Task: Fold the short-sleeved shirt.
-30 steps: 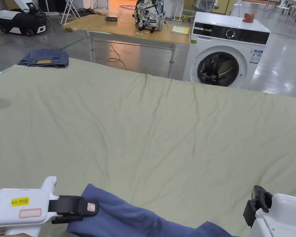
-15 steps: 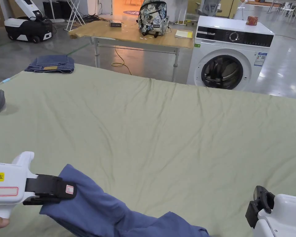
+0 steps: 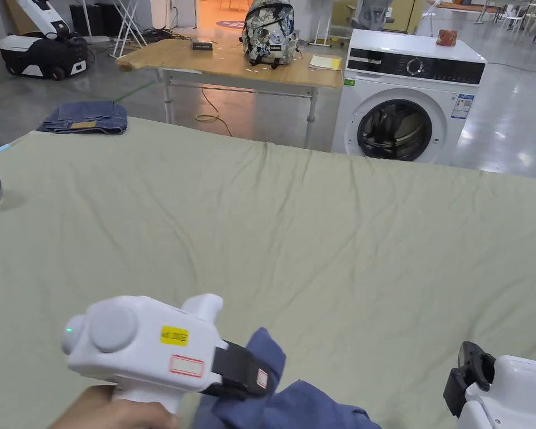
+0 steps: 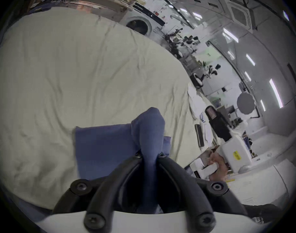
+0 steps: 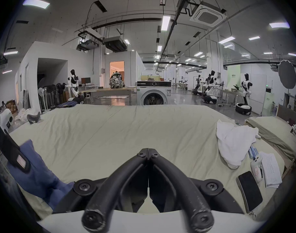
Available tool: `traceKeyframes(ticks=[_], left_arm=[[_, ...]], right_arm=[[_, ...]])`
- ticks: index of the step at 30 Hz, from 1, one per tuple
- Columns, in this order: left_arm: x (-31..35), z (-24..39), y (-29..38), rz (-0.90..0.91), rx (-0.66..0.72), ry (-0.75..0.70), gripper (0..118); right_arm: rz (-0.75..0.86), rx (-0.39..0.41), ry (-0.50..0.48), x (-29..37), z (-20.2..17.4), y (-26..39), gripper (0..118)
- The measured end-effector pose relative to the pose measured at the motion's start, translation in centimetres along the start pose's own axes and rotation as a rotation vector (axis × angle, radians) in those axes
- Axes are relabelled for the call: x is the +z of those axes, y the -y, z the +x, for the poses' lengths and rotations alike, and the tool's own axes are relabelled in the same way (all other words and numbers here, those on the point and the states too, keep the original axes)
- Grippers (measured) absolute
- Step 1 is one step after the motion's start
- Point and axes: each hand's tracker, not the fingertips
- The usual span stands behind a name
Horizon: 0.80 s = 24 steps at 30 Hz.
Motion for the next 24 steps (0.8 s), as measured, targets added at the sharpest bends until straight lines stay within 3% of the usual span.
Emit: traceKeyframes(ticks=[12, 15, 18, 24], left_arm=[[-12.9, 2.0, 2.0, -0.146, 0.04, -0.109, 3], [-12.9, 1.9, 2.4, -0.132, 0.066, -0.047, 22], [-11.7, 2.4, 2.5, -0.136, 0.064, 0.034, 64], [-9.4, 2.5, 1.4, -0.057, 0.038, 0.125, 63]], right_arm=[[-0.015, -0.013, 0.024, 0.1, 1.1, 0.4, 0], [-0.018, -0.015, 0.024, 0.1, 1.1, 0.5, 0], [-0.017, -0.013, 0.025, 0.2, 1.2, 0.5, 0], [-0.015, -0.016, 0.026, 0.4, 1.3, 0.5, 0]])
